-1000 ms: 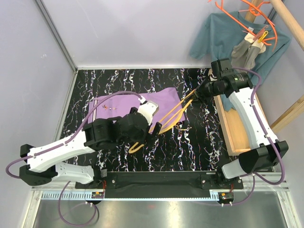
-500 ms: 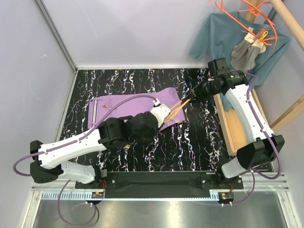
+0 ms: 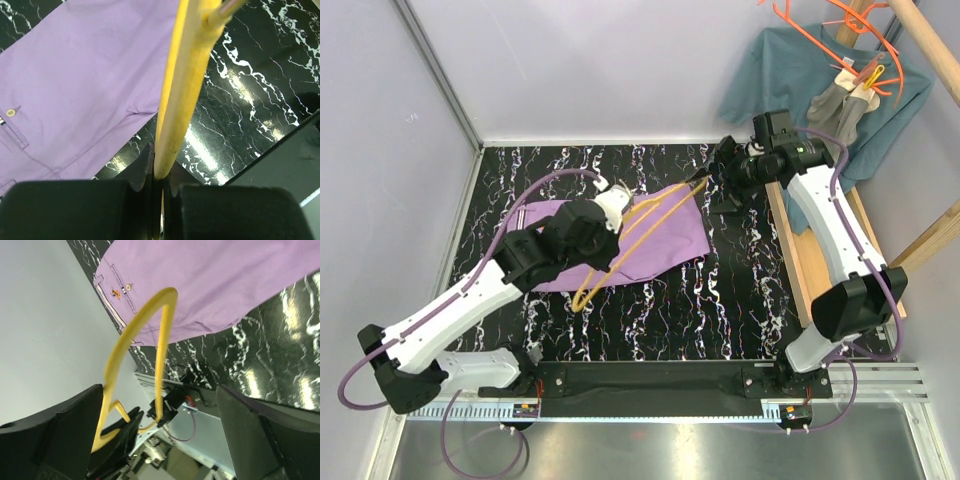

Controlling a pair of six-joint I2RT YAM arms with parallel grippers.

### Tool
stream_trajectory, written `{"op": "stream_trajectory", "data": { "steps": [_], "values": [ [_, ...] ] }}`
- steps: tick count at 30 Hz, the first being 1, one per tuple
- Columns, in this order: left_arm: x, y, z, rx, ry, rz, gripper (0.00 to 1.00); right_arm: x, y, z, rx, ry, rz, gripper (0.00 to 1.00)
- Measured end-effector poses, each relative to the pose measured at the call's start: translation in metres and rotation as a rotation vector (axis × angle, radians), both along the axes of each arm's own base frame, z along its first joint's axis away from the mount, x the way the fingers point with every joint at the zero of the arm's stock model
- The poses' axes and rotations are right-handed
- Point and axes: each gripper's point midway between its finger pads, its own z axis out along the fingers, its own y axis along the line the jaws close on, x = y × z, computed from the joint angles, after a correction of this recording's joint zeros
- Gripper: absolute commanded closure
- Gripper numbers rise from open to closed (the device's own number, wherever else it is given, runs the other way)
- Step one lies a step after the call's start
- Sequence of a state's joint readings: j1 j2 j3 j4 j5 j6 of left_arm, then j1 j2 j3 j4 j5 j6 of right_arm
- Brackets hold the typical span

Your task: Place the trousers on the hanger

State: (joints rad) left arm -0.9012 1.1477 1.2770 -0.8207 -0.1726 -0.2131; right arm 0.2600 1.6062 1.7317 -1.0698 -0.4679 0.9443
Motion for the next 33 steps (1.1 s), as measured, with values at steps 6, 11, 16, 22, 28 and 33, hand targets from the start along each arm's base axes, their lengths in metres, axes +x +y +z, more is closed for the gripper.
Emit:
{"op": "stream_trajectory", "data": {
  "steps": [6,11,16,22,28,33],
  "values": [
    [0.039,0.047,-0.007,-0.022,0.047,0.255,1.00,0.033,-0.019,0.008,-0.083,-0.116,0.074,0.00],
    [0.067,0.066,-0.024,-0.089,0.148,0.429,1.00,0.046,-0.030,-0.013,-0.104,-0.163,0.159,0.09],
    [0.091,0.056,-0.043,-0.192,0.234,0.515,1.00,0.051,-0.029,-0.076,-0.062,-0.110,0.222,0.14],
    [0.108,0.055,-0.060,-0.321,0.292,0.585,1.00,0.055,-0.040,-0.140,-0.012,-0.066,0.258,0.17],
    [0.127,0.059,-0.078,-0.400,0.316,0.638,1.00,0.073,-0.065,-0.161,-0.024,-0.109,0.260,0.19],
    [0.128,0.056,-0.102,-0.418,0.346,0.640,1.00,0.073,-0.067,-0.184,-0.008,-0.093,0.294,0.28]
  ]
}}
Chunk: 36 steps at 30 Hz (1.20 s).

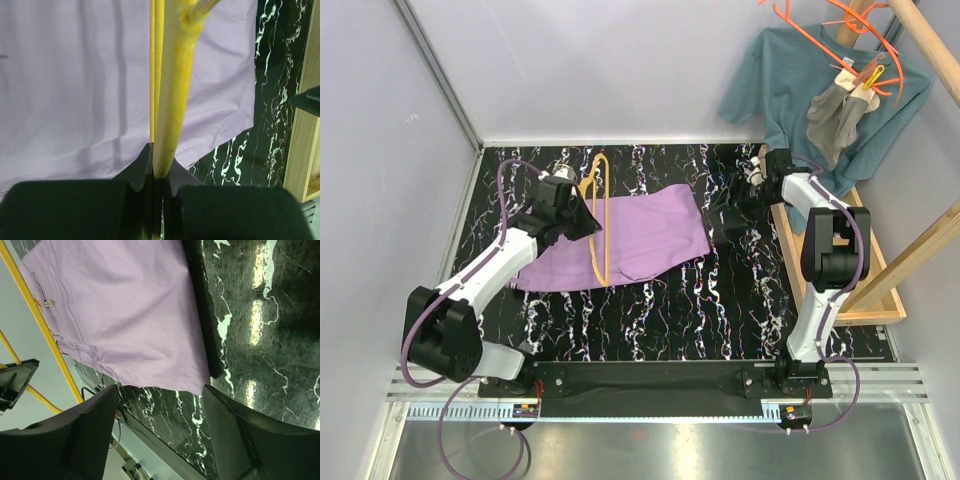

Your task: Place the trousers on the hanger

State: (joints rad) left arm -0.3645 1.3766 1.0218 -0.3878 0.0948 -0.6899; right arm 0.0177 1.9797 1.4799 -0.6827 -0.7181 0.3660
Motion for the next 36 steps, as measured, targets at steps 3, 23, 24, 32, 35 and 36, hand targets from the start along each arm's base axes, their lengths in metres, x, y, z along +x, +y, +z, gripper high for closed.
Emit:
{"op": "stream_trajectory", "data": {
  "steps": [3,23,24,32,35,36],
  "values": [
    [0.001,-0.003,-0.007,-0.018,-0.008,-0.012,1.00,-0.004,0.002,-0.015,0.015,0.028,0.017,0.30],
    [0.026,-0.023,-0.043,-0.103,0.008,-0.036,1.00,-0.023,0.023,-0.069,0.049,0.121,0.079,0.48],
    [0.026,-0.023,-0.046,-0.102,0.011,-0.036,1.00,-0.024,0.027,-0.072,0.048,0.123,0.088,0.48],
    [0.025,-0.023,-0.066,-0.093,0.047,-0.032,1.00,-0.025,0.036,-0.072,0.061,0.116,0.116,0.48],
    [0.026,-0.023,-0.068,-0.093,0.048,-0.031,1.00,-0.024,0.038,-0.072,0.067,0.116,0.121,0.54],
    [0.026,-0.023,-0.069,-0.093,0.049,-0.031,1.00,-0.022,0.039,-0.073,0.068,0.115,0.123,0.61]
  ]
}}
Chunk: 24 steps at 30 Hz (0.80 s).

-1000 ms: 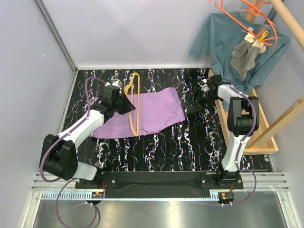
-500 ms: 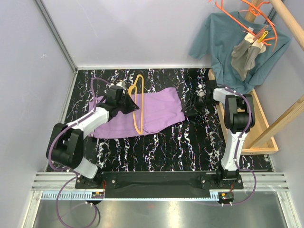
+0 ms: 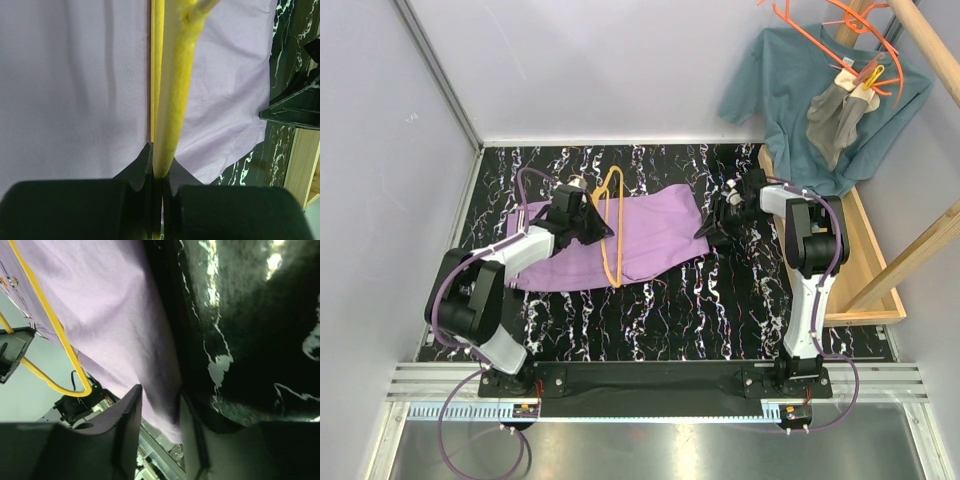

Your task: Place the trousers on the hanger

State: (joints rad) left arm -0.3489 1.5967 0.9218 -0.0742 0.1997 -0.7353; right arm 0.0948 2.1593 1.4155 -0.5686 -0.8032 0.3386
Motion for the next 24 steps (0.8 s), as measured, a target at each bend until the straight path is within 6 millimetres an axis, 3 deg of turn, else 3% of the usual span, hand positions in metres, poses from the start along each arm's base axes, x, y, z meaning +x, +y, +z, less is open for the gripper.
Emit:
{"op": "stream_trajectory", "data": {
  "steps": [2,3,7,11,13,17,20,24],
  "values": [
    [0.001,-0.001,-0.003,0.000,0.003,0.000,1.00,0.001,0.003,-0.002,0.002,0.000,0.003,0.72],
    [0.001,-0.001,-0.004,0.000,0.005,0.000,1.00,0.002,0.006,-0.002,0.004,0.007,0.003,0.84],
    [0.003,-0.002,-0.008,-0.003,0.004,-0.001,1.00,0.009,0.032,0.012,0.041,-0.001,0.010,0.94],
    [0.003,-0.002,-0.009,-0.009,0.000,-0.002,1.00,0.022,0.094,0.053,0.150,-0.068,0.060,0.96],
    [0.003,-0.003,-0.009,-0.012,-0.003,0.000,1.00,0.026,0.138,0.083,0.245,-0.120,0.109,0.96],
    [0.003,-0.003,-0.009,-0.016,-0.004,0.000,1.00,0.009,0.211,0.117,0.400,-0.117,0.208,0.96],
    [0.001,-0.002,-0.010,-0.018,-0.003,0.004,1.00,-0.007,0.240,0.105,0.436,-0.036,0.251,0.97],
    [-0.004,0.005,-0.019,-0.003,0.011,0.022,1.00,-0.018,0.242,0.063,0.397,0.101,0.241,0.97]
  ]
}}
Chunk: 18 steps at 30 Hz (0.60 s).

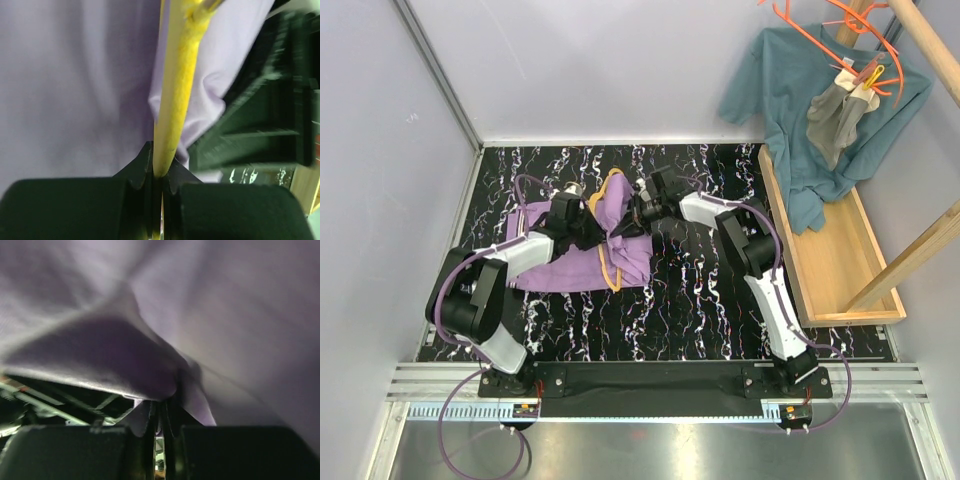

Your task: Place the trousers on the hanger

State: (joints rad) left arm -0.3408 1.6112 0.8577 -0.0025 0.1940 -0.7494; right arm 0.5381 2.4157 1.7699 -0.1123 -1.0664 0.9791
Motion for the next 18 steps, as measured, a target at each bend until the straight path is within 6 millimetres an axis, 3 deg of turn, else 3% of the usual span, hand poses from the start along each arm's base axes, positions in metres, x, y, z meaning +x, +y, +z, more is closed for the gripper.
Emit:
{"op": "stream_trajectory", "data": {
  "steps": [3,7,15,18],
  "values": [
    [0.000,0.002,-0.002,-0.003,-0.005,0.005,1.00,-0.005,-0.008,-0.022,-0.055,0.055,-0.005,0.97],
    [-0.003,-0.001,0.001,-0.020,-0.011,-0.006,1.00,-0.013,-0.012,-0.028,-0.110,0.038,0.030,0.96],
    [-0.006,-0.005,0.006,-0.041,-0.011,-0.029,1.00,-0.023,0.004,-0.048,-0.165,0.017,0.079,0.96],
    [-0.007,-0.005,0.008,-0.043,-0.013,-0.031,1.00,-0.022,0.011,-0.050,-0.182,0.001,0.090,0.91]
  ]
}}
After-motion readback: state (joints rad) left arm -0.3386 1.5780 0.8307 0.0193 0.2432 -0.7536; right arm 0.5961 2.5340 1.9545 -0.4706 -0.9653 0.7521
